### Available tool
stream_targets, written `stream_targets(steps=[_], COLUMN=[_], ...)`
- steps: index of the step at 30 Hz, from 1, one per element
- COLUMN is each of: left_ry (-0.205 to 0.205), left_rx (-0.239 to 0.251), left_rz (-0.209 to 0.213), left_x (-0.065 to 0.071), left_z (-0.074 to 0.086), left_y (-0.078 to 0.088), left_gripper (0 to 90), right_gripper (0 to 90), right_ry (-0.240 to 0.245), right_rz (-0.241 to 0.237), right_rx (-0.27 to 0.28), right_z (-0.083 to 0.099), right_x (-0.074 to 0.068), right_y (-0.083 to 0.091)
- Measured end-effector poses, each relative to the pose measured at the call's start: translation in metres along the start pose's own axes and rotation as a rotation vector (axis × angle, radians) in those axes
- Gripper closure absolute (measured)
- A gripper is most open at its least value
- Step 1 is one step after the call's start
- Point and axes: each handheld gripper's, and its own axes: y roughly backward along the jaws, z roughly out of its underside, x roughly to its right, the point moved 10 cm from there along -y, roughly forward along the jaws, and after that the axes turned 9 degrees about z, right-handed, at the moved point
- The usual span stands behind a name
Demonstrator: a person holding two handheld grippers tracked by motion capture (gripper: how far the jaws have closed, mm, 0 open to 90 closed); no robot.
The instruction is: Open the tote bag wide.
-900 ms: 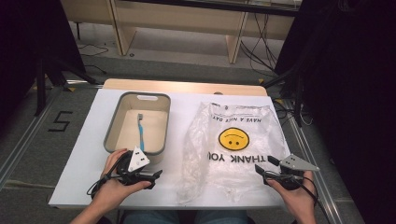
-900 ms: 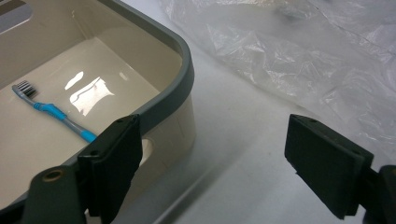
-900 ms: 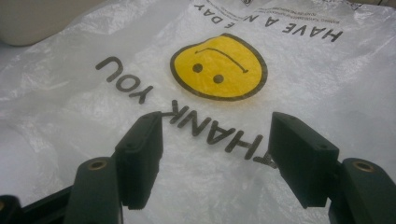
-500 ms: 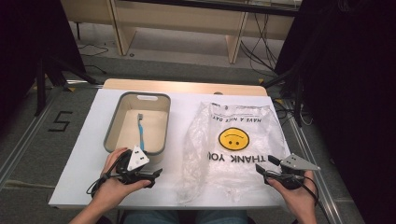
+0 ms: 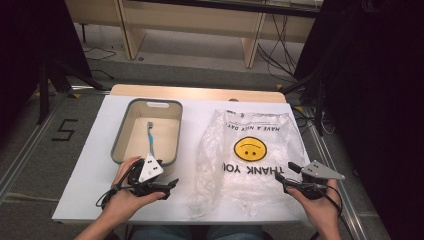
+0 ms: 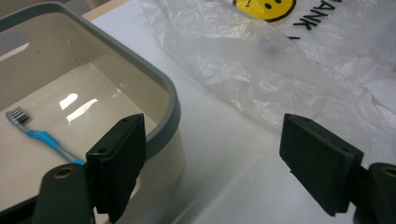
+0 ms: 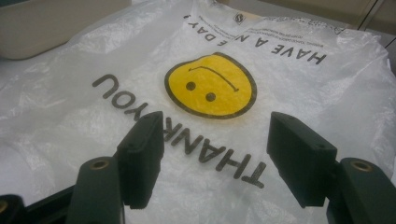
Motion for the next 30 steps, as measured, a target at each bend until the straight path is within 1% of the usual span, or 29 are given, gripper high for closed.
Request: stream_targets(steps=[1, 2, 3, 4, 5, 6, 7, 8, 9, 10, 11, 12, 13, 14, 15, 16, 17, 19, 20, 21, 22, 23, 24, 25, 26, 27, 28, 29, 30], left_ry=[-0.007, -0.007, -0.016, -0.016, -0.025, -0.025, -0.037, -0.037, -0.049, -0.049, -0.067, -0.067, -0.079, -0.079, -0.091, -0.091, -0.103, -0.125, -0.125, -0.139, -0.139, -0.146, -0.146, -0.150, -0.150, -0.159, -0.159, -0.166, -0.166], left_rx=[0.002, 0.002, -0.001, -0.001, -0.002, -0.002, -0.004, -0.004, -0.007, -0.007, -0.013, -0.013, -0.022, -0.022, -0.032, -0.032, -0.041, -0.055, -0.055, -0.066, -0.066, -0.080, -0.080, -0.093, -0.093, -0.112, -0.112, -0.133, -0.133], left_rz=[0.007, 0.007, 0.018, 0.018, 0.029, 0.029, 0.041, 0.041, 0.055, 0.055, 0.068, 0.068, 0.083, 0.083, 0.097, 0.097, 0.104, 0.119, 0.119, 0.132, 0.132, 0.140, 0.140, 0.152, 0.152, 0.165, 0.165, 0.179, 0.179], left_x=[0.004, 0.004, 0.008, 0.008, 0.013, 0.013, 0.018, 0.018, 0.024, 0.024, 0.030, 0.030, 0.035, 0.035, 0.041, 0.041, 0.044, 0.051, 0.051, 0.055, 0.055, 0.059, 0.059, 0.063, 0.063, 0.068, 0.068, 0.073, 0.073], left_z=[-0.004, -0.004, -0.007, -0.007, -0.011, -0.011, -0.015, -0.015, -0.018, -0.018, -0.021, -0.021, -0.023, -0.023, -0.025, -0.025, -0.025, -0.027, -0.027, -0.028, -0.028, -0.027, -0.027, -0.026, -0.026, -0.025, -0.025, -0.022, -0.022], left_y=[-0.004, -0.004, -0.009, -0.009, -0.015, -0.015, -0.020, -0.020, -0.025, -0.025, -0.031, -0.031, -0.038, -0.038, -0.044, -0.044, -0.047, -0.057, -0.057, -0.063, -0.063, -0.070, -0.070, -0.076, -0.076, -0.081, -0.081, -0.086, -0.086], left_gripper=[23.7, 24.0, 24.3, 24.6, 24.9, 25.2, 25.5, 25.7, 25.9, 26.1, 26.1, 26.0, 26.0, 26.0, 25.9, 25.8, 25.6, 25.6, 25.7, 25.8, 25.7, 25.5, 25.5, 25.4, 25.2, 25.1, 24.8, 24.6, 24.1], right_gripper=[37.6, 37.6, 37.6, 37.6, 37.6, 37.6, 37.6, 37.6, 37.6, 37.6, 37.5, 37.5, 37.4, 37.3, 37.2, 37.2, 37.0, 37.0, 37.0, 36.9, 36.6, 36.5, 36.5, 36.4, 36.3, 36.3, 36.3, 36.3, 36.3], right_ry=[0.003, 0.003, 0.004, 0.004, 0.000, 0.000, -0.003, -0.003, -0.003, -0.002, -0.006, -0.008, -0.012, -0.011, -0.013, -0.013, -0.007, -0.017, -0.018, -0.019, -0.024, -0.030, -0.030, -0.034, -0.035, -0.040, -0.042, -0.035, -0.035], right_rz=[0.005, 0.005, 0.010, 0.010, 0.018, 0.018, 0.026, 0.031, 0.036, 0.043, 0.049, 0.055, 0.058, 0.064, 0.070, 0.070, 0.081, 0.095, 0.108, 0.118, 0.125, 0.132, 0.136, 0.140, 0.145, 0.151, 0.161, 0.174, 0.183], right_rx=[0.003, 0.003, -0.001, -0.001, -0.001, -0.001, 0.001, -0.003, -0.002, -0.005, -0.004, -0.006, -0.009, -0.011, -0.013, -0.013, -0.021, -0.022, -0.019, -0.020, -0.024, -0.028, -0.033, -0.042, -0.048, -0.055, -0.066, -0.074, -0.087], right_z=[-0.002, -0.002, -0.003, -0.003, -0.004, -0.004, -0.005, -0.005, -0.006, -0.006, -0.006, -0.007, -0.007, -0.007, -0.007, -0.007, -0.007, -0.007, -0.007, -0.007, -0.006, -0.005, -0.005, -0.003, -0.002, 0.000, 0.002, 0.004, 0.007], right_x=[0.001, 0.001, 0.003, 0.003, 0.005, 0.005, 0.007, 0.008, 0.010, 0.012, 0.014, 0.015, 0.017, 0.018, 0.019, 0.019, 0.022, 0.026, 0.028, 0.031, 0.032, 0.034, 0.036, 0.037, 0.039, 0.041, 0.043, 0.045, 0.047], right_y=[0.000, 0.000, 0.000, 0.000, 0.000, 0.000, 0.001, 0.002, 0.003, 0.004, 0.004, 0.005, 0.005, 0.005, 0.005, 0.005, 0.005, 0.006, 0.006, 0.006, 0.006, 0.006, 0.005, 0.005, 0.005, 0.005, 0.005, 0.004, 0.004])
